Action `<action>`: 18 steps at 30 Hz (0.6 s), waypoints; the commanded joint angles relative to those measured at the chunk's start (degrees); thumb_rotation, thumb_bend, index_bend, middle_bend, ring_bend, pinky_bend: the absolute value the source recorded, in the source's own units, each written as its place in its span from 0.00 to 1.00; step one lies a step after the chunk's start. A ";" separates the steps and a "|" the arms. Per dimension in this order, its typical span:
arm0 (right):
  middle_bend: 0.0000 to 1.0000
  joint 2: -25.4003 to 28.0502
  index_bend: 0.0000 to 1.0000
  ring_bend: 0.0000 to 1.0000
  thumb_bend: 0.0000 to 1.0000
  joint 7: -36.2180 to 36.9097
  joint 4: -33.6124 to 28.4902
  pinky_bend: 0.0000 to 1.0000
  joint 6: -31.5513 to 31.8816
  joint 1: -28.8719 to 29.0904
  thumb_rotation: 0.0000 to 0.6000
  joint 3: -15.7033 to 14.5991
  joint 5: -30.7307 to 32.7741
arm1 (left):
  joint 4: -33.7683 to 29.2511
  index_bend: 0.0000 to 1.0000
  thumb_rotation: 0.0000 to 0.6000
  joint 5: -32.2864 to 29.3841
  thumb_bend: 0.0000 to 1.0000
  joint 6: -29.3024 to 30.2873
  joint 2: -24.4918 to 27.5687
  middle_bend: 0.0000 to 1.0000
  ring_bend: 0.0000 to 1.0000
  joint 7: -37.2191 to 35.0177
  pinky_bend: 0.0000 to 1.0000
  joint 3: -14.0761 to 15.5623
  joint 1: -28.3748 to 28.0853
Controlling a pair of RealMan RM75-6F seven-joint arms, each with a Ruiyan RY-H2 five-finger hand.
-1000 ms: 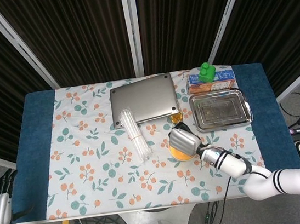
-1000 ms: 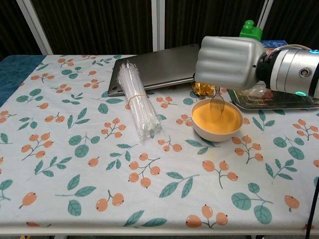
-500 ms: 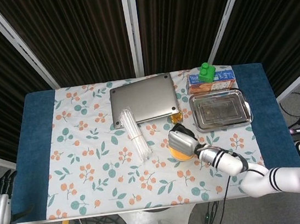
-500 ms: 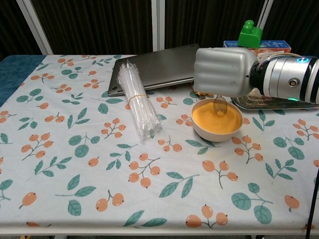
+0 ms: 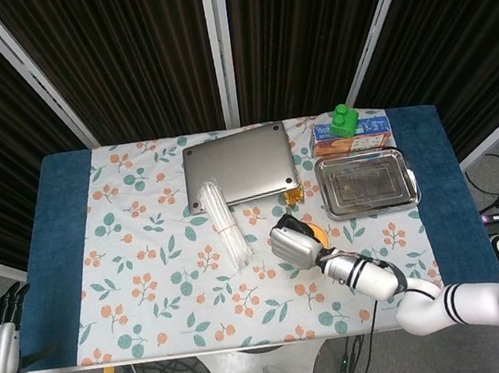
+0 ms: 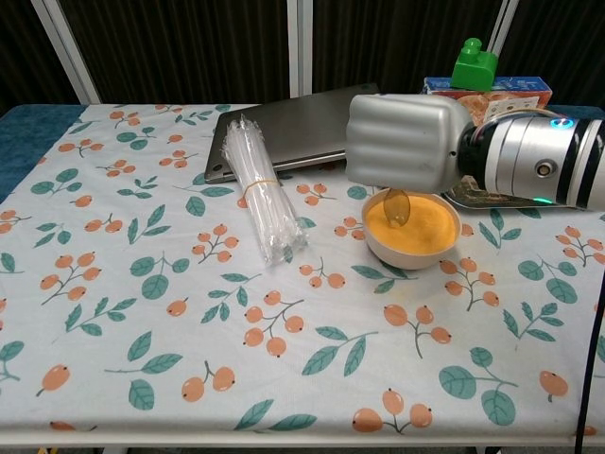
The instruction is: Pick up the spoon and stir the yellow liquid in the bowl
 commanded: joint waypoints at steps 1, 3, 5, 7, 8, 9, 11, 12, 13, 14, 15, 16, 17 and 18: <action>0.99 -2.65 0.91 0.98 0.61 -3.81 3.20 1.00 2.23 -1.88 1.00 0.54 1.30 | 0.08 0.13 1.00 -0.01 0.05 -0.08 -0.03 0.12 0.10 -0.11 0.13 0.03 0.00; 0.99 -3.15 0.91 0.98 0.61 -4.96 3.87 1.00 3.17 -2.53 1.00 1.03 1.96 | 0.13 0.13 1.00 0.00 0.05 -0.05 -0.06 0.12 0.10 -0.21 0.13 0.00 0.00; 0.99 -3.00 0.91 0.98 0.61 -5.58 3.75 1.00 4.46 -3.17 1.00 1.53 2.11 | 0.15 0.13 1.00 0.03 0.05 -0.05 -0.05 0.12 0.10 -0.24 0.13 -0.05 -0.05; 0.99 -2.38 0.91 0.98 0.61 -5.56 2.80 1.00 5.67 -3.67 1.00 1.95 1.87 | 0.12 0.13 1.00 0.05 0.05 0.03 -0.01 0.12 0.10 -0.23 0.13 -0.09 -0.05; 0.99 -2.01 0.91 0.98 0.61 -5.47 2.13 1.00 6.06 -3.88 1.00 2.10 1.81 | 0.10 0.13 1.00 0.07 0.05 0.05 0.01 0.12 0.10 -0.21 0.13 -0.11 -0.05; 0.99 -1.60 0.91 0.98 0.61 -5.38 1.39 1.00 6.41 -4.06 1.00 2.24 1.74 | 0.08 0.13 1.00 0.11 0.05 0.08 0.03 0.12 0.10 -0.19 0.13 -0.11 -0.06; 0.99 -0.69 0.91 0.98 0.61 -4.85 -0.37 1.00 7.16 -4.62 1.00 2.41 1.62 | -0.03 0.13 1.00 0.27 0.05 0.17 0.08 0.12 0.10 -0.06 0.13 -0.08 -0.08; 0.99 -0.38 0.91 0.98 0.61 -4.32 -1.11 1.00 7.37 -4.95 1.00 2.54 1.89 | -0.07 0.13 1.00 0.32 0.05 0.20 0.10 0.12 0.10 -0.01 0.13 -0.07 -0.09; 0.99 -0.10 0.91 0.98 0.61 -3.33 -2.08 1.00 7.58 -5.49 1.00 2.84 2.69 | -0.15 0.13 1.00 0.39 0.05 0.25 0.14 0.12 0.10 0.07 0.13 -0.05 -0.09; 0.99 0.05 0.91 0.98 0.61 -2.54 -2.74 1.00 7.80 -5.97 1.00 3.03 3.37 | -0.22 0.13 1.00 0.44 0.05 0.27 0.17 0.12 0.10 0.13 0.13 -0.05 -0.10; 0.99 0.20 0.91 0.98 0.61 -1.66 -3.36 1.00 7.98 -6.45 1.00 3.30 4.21 | -0.30 0.13 1.00 0.49 0.05 0.29 0.21 0.12 0.10 0.19 0.13 -0.05 -0.12; 0.99 0.31 0.91 0.98 0.61 -0.43 -4.06 1.00 8.32 -7.09 1.00 3.77 5.43 | -0.40 0.13 1.00 0.54 0.05 0.31 0.26 0.12 0.10 0.31 0.13 -0.04 -0.13; 0.99 0.40 0.91 0.98 0.61 0.66 -4.60 1.00 8.48 -7.54 1.00 4.23 6.52 | -0.47 0.13 1.00 0.58 0.05 0.34 0.30 0.12 0.10 0.39 0.13 -0.02 -0.13; 0.99 0.45 0.91 0.98 0.61 2.12 -5.13 1.00 8.66 -8.01 1.00 4.79 7.71 | -0.56 0.13 1.00 0.61 0.05 0.37 0.34 0.12 0.10 0.48 0.13 -0.02 -0.14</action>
